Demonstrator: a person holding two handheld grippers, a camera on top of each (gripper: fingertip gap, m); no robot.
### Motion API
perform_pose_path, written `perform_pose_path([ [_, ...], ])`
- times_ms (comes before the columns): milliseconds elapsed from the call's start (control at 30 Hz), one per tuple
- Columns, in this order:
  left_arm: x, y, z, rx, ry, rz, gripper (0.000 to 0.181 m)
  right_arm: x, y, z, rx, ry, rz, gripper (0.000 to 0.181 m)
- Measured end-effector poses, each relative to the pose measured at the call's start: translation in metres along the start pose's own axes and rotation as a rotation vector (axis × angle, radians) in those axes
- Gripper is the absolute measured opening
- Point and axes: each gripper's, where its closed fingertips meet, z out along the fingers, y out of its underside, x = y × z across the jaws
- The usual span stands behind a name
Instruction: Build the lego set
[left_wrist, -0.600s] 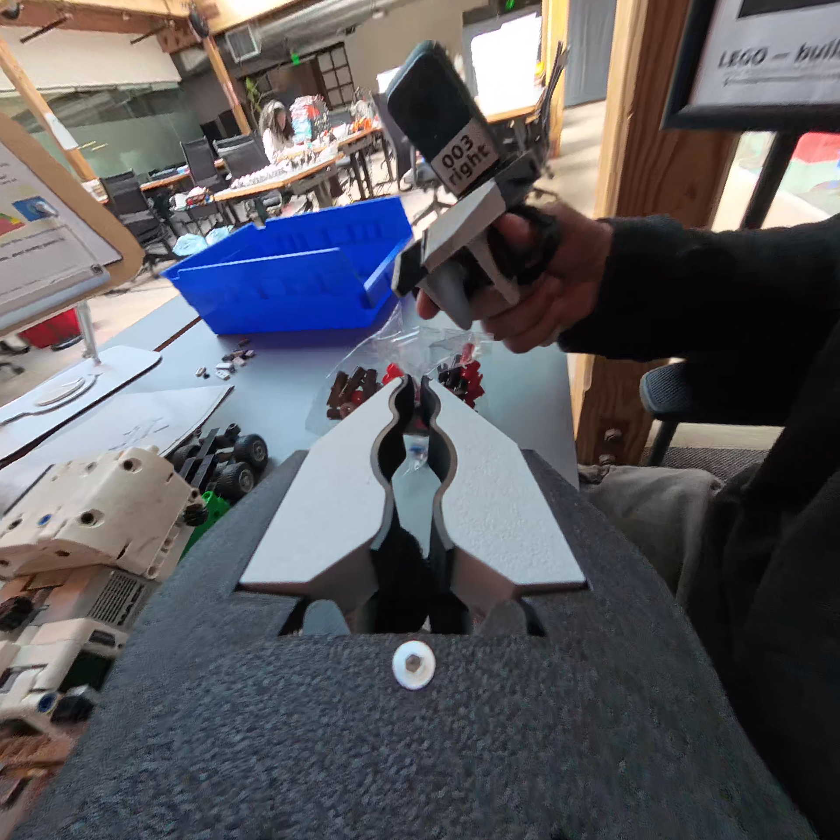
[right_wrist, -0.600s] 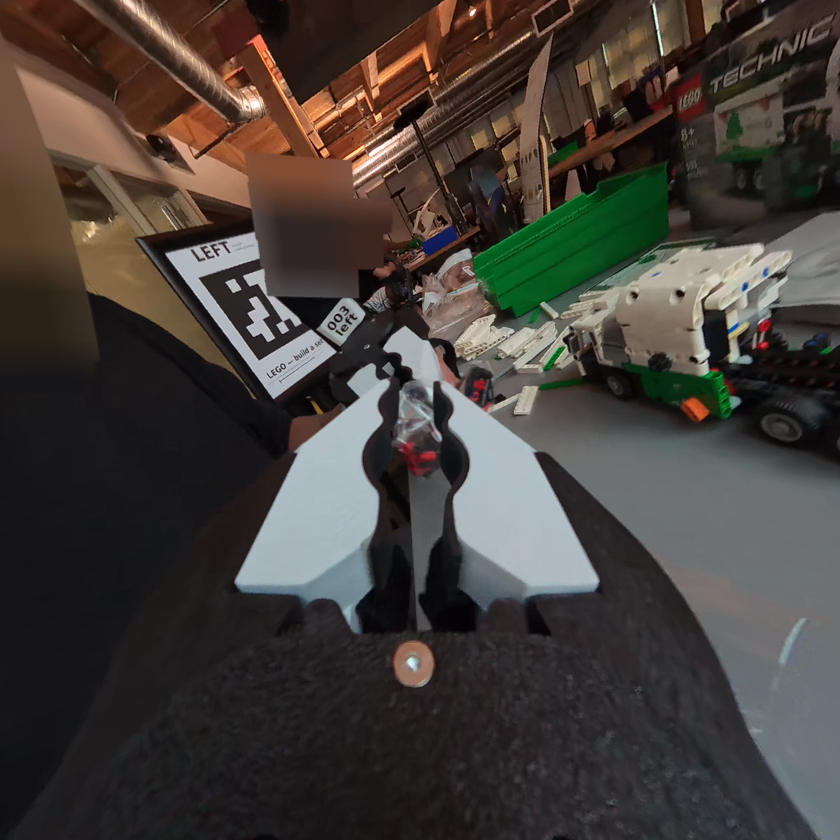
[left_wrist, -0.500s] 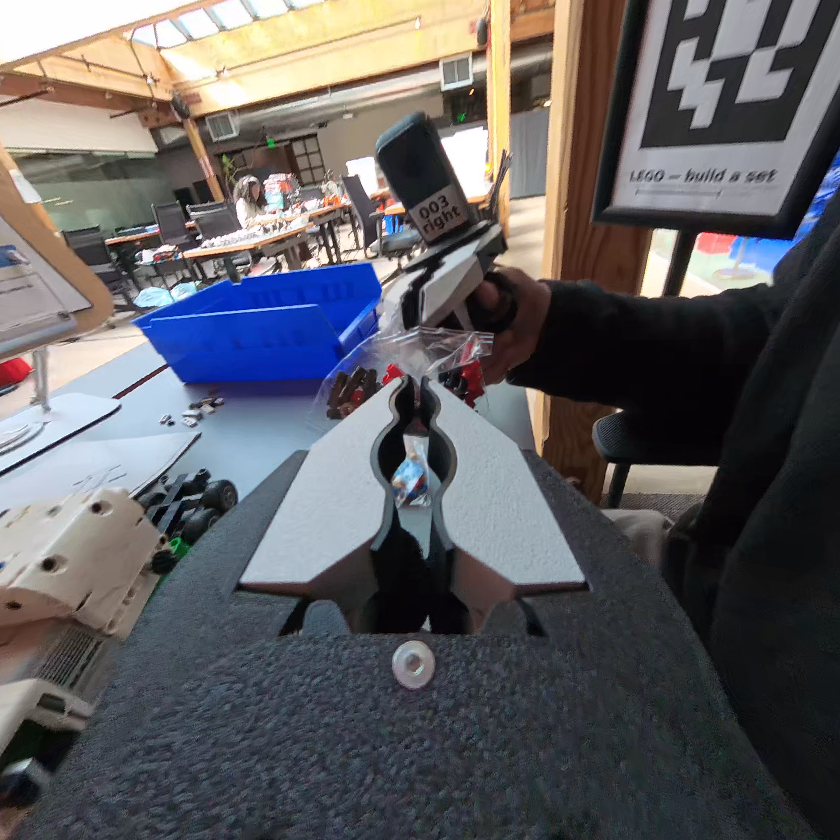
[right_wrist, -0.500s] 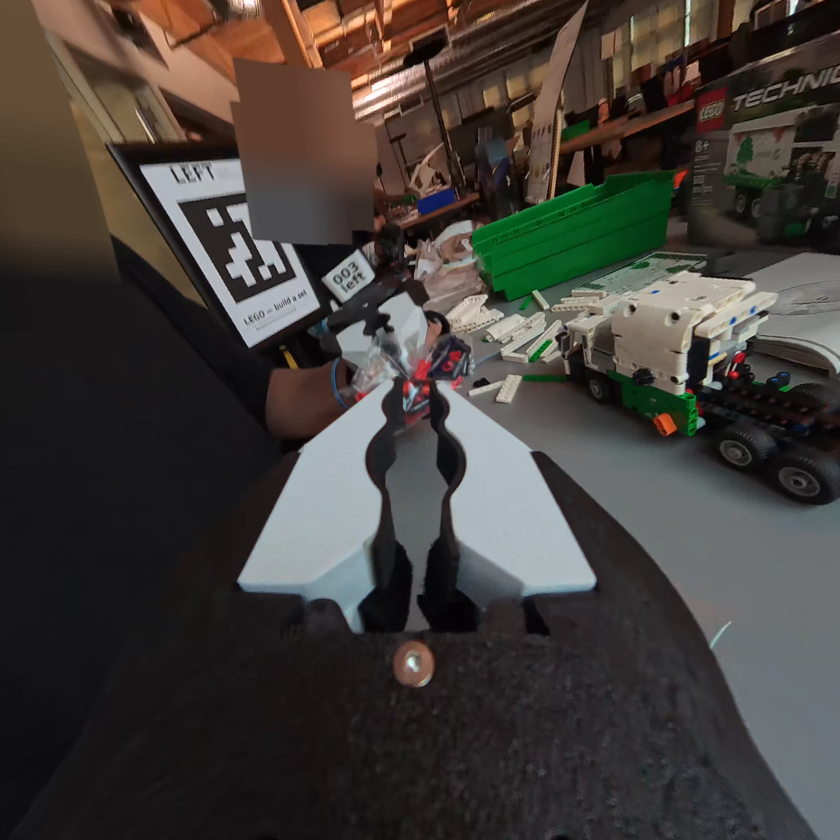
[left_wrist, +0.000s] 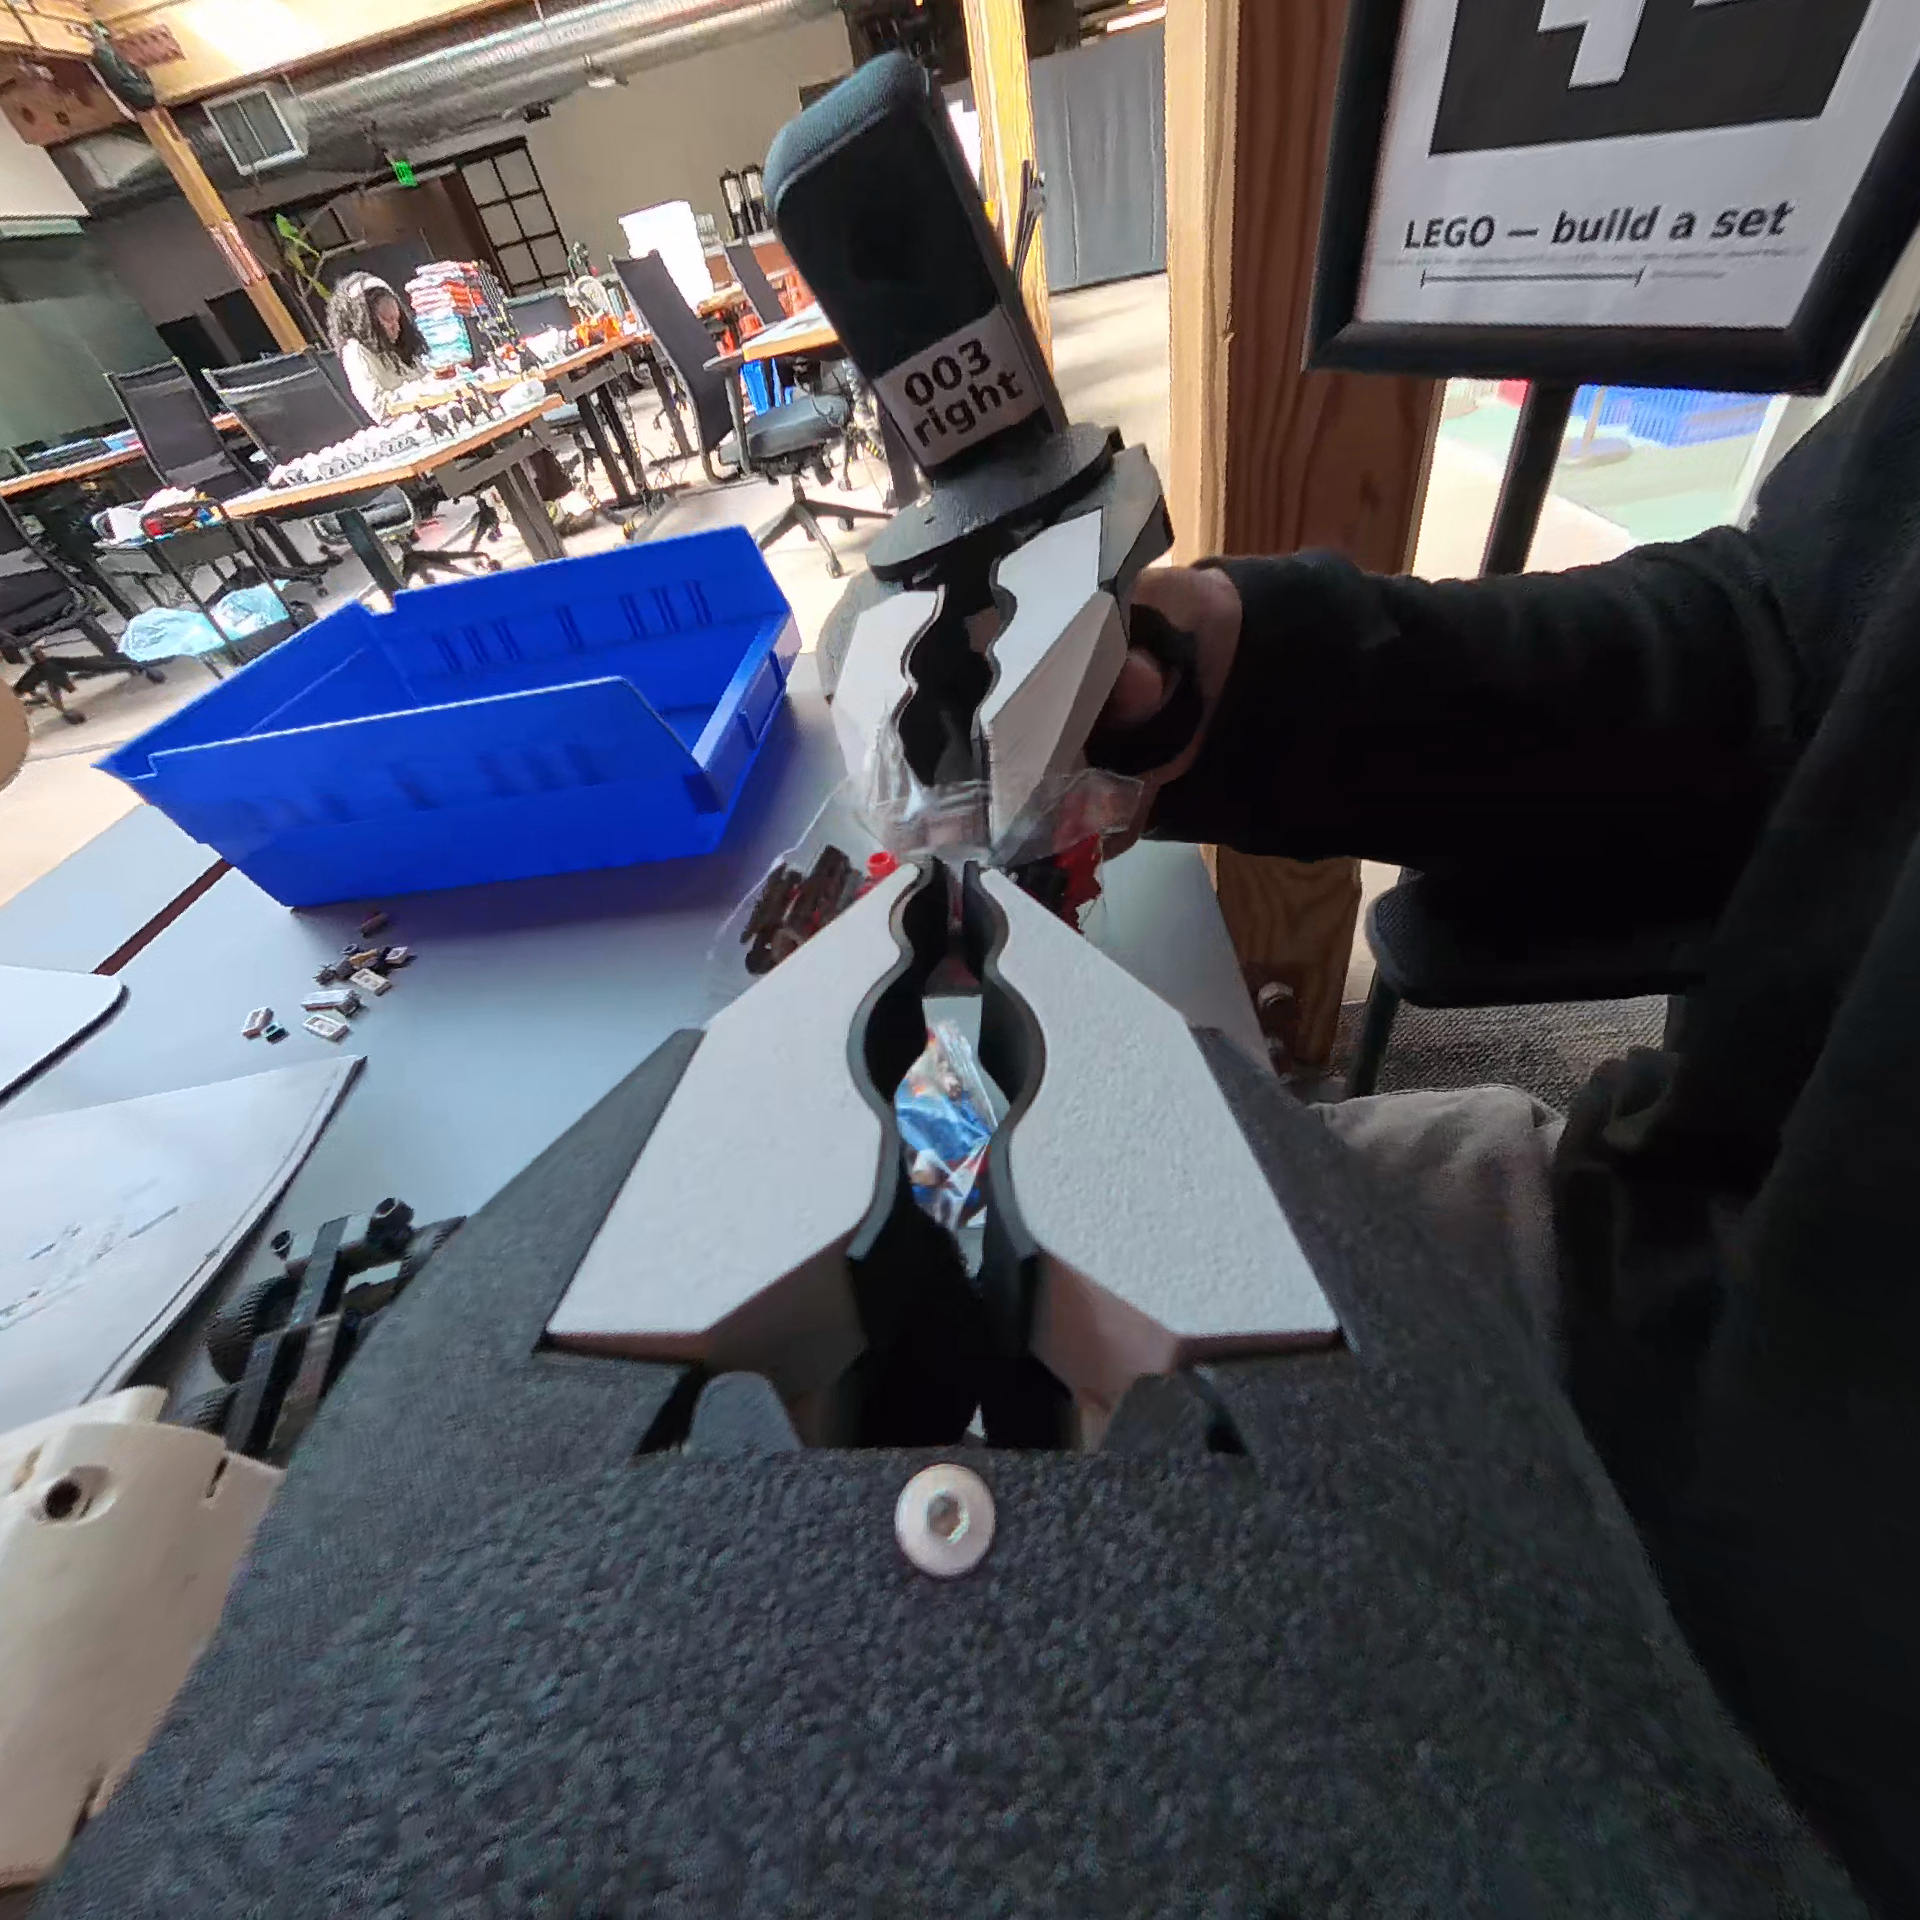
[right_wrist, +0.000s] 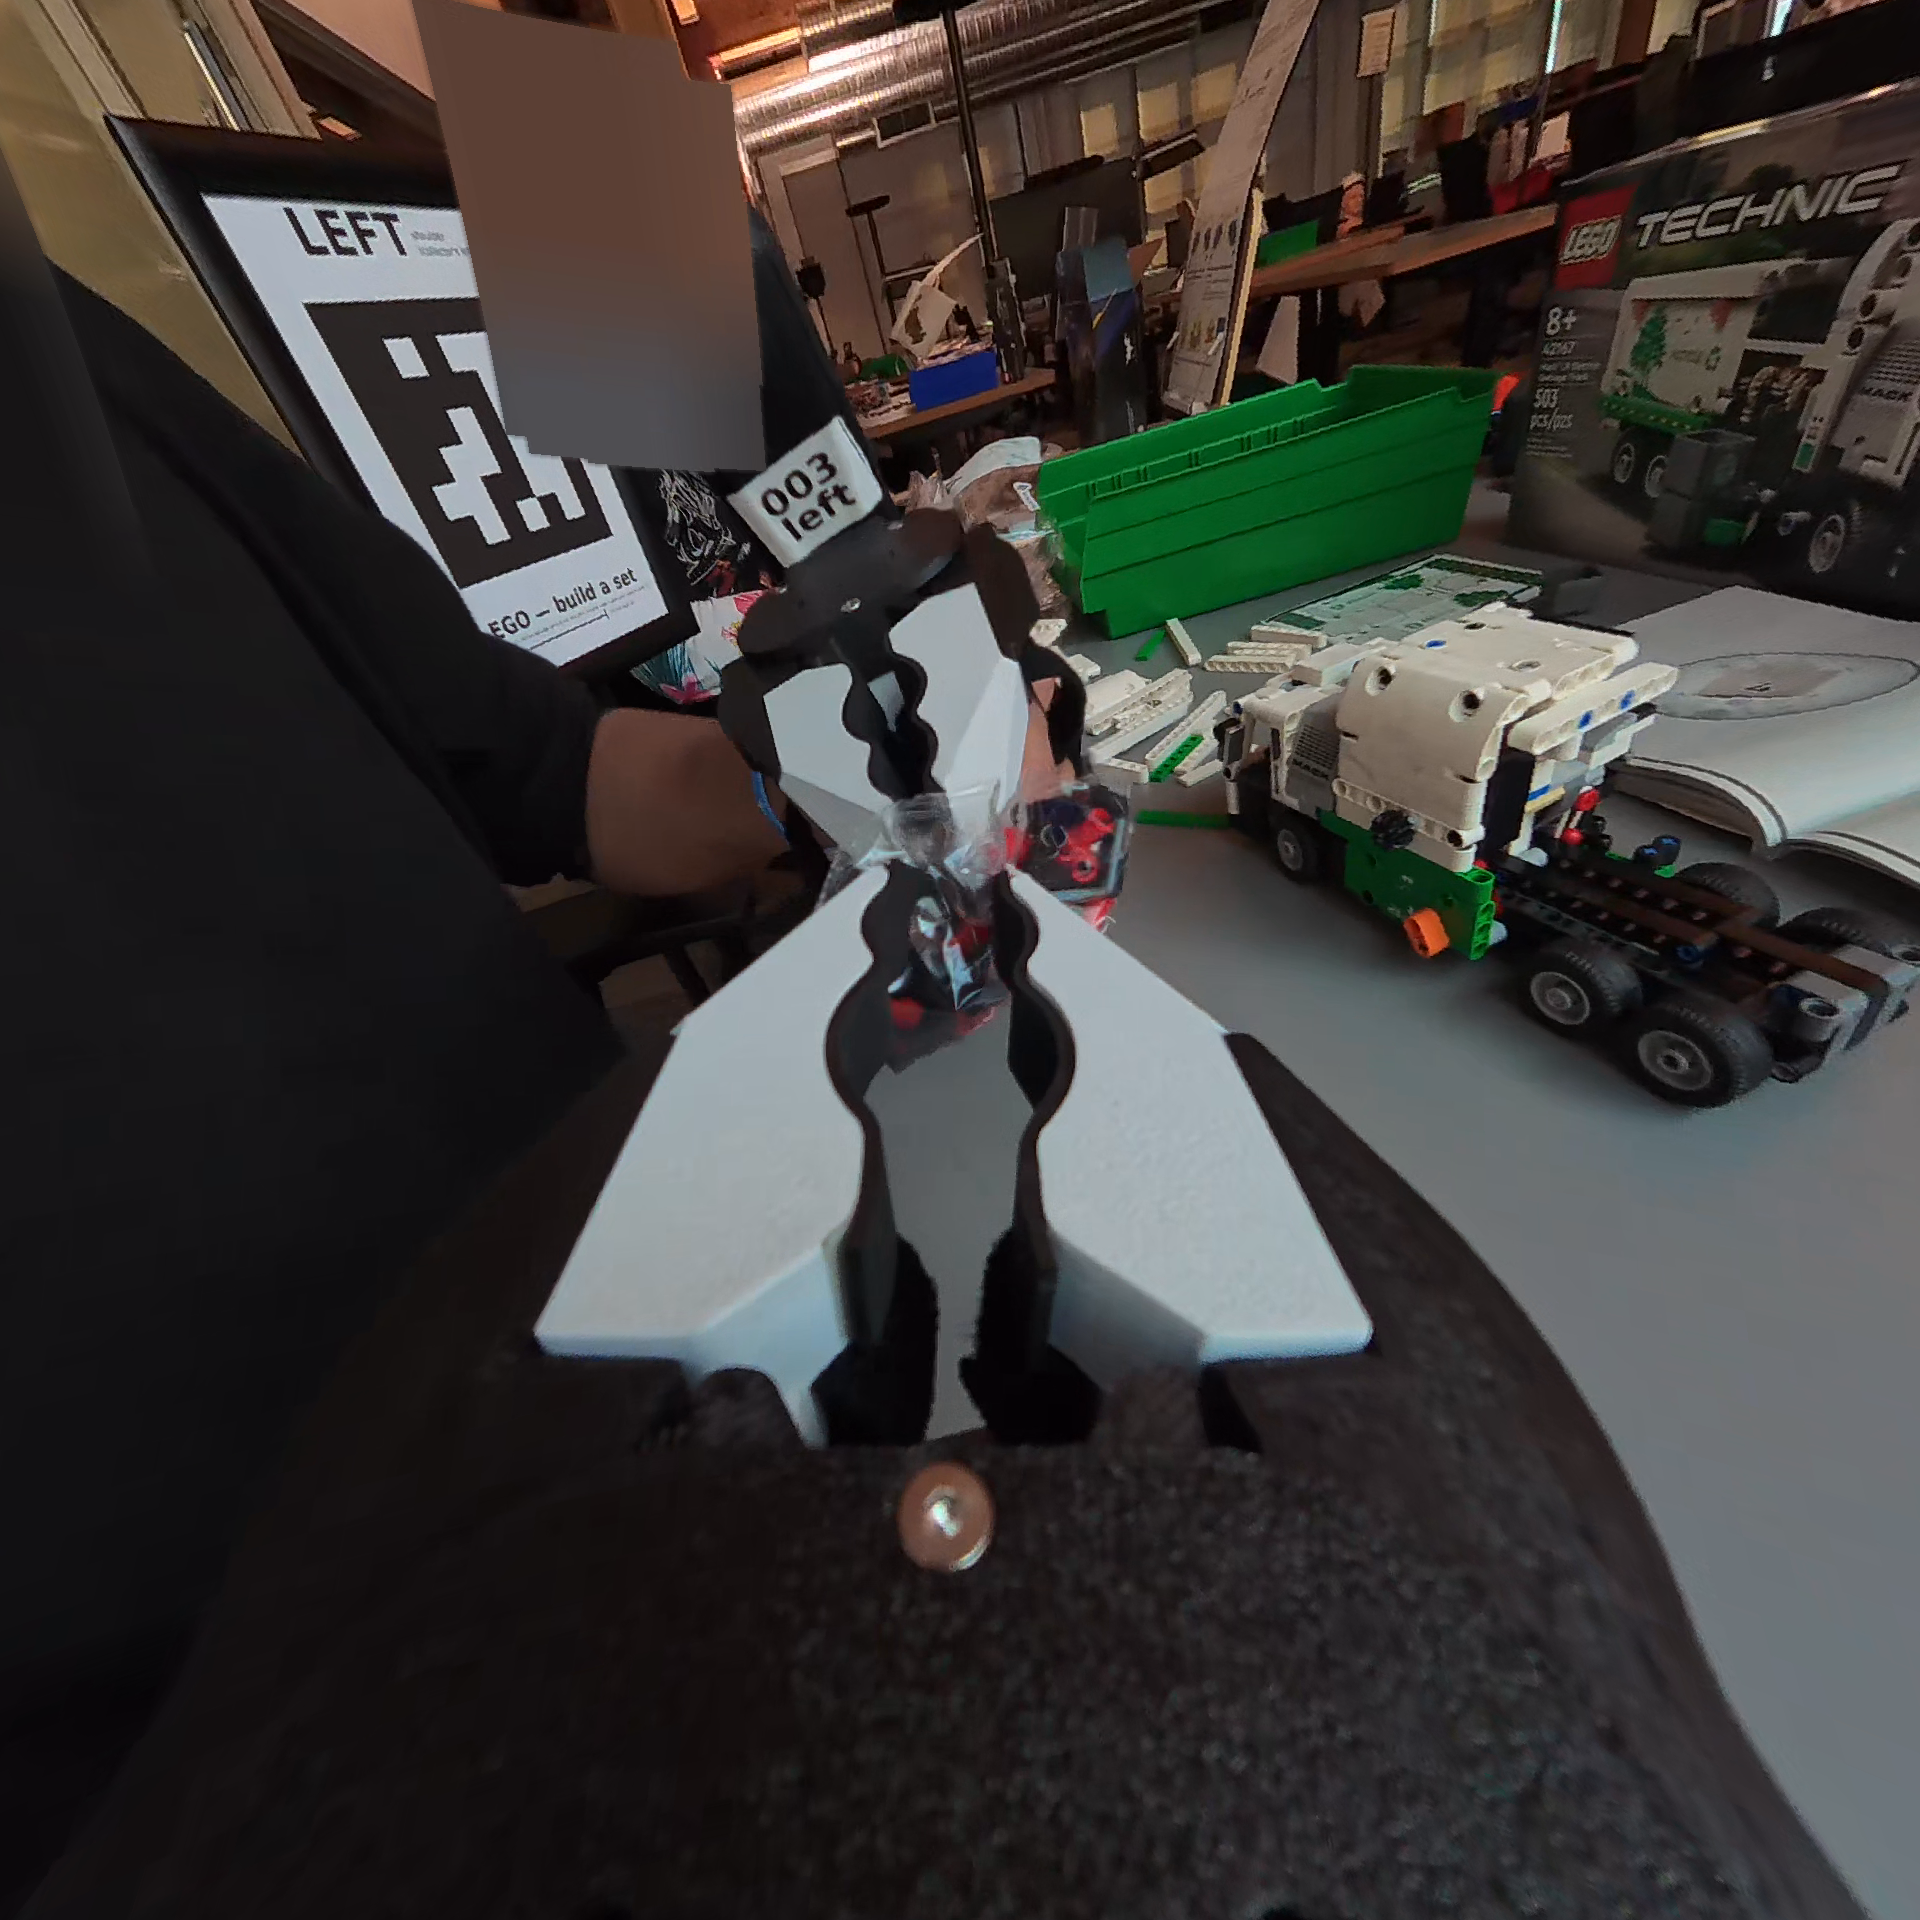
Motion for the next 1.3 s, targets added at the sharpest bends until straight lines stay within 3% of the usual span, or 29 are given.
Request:
perform_pose_path([
  [133,-0.020,0.008,0.014,-0.120,-0.082,0.074,0.000,0.026,0.000,-0.015,-0.031,0.136,-0.064,0.000],
  [433,-0.024,0.019,0.015,-0.212,0.016,0.084,0.000,0.036,0.016,-0.036,-0.126,0.078,-0.146,0.000],
  [600,-0.033,0.023,0.020,-0.187,0.014,0.022,0.000,0.059,0.010,-0.039,-0.082,0.114,-0.036,0.000],
  [700,-0.039,0.013,0.018,-0.105,0.018,-0.043,0.000,0.067,0.003,-0.049,-0.051,0.200,-0.064,0.017],
  [800,-0.040,0.006,0.013,-0.046,0.022,-0.074,0.000,0.049,-0.012,-0.063,0.020,0.200,-0.150,0.012],
  [933,-0.036,0.005,0.014,-0.032,0.041,-0.072,0.000,0.026,-0.006,-0.043,-0.054,0.148,-0.224,0.012],
  [1067,-0.028,0.009,0.018,-0.044,0.075,-0.054,0.000,0.036,0.004,-0.029,-0.131,0.211,-0.256,0.011],
  [1300,-0.018,0.014,0.020,-0.064,0.116,-0.019,0.000,0.027,0.012,-0.019,-0.128,0.077,-0.192,0.002],
])
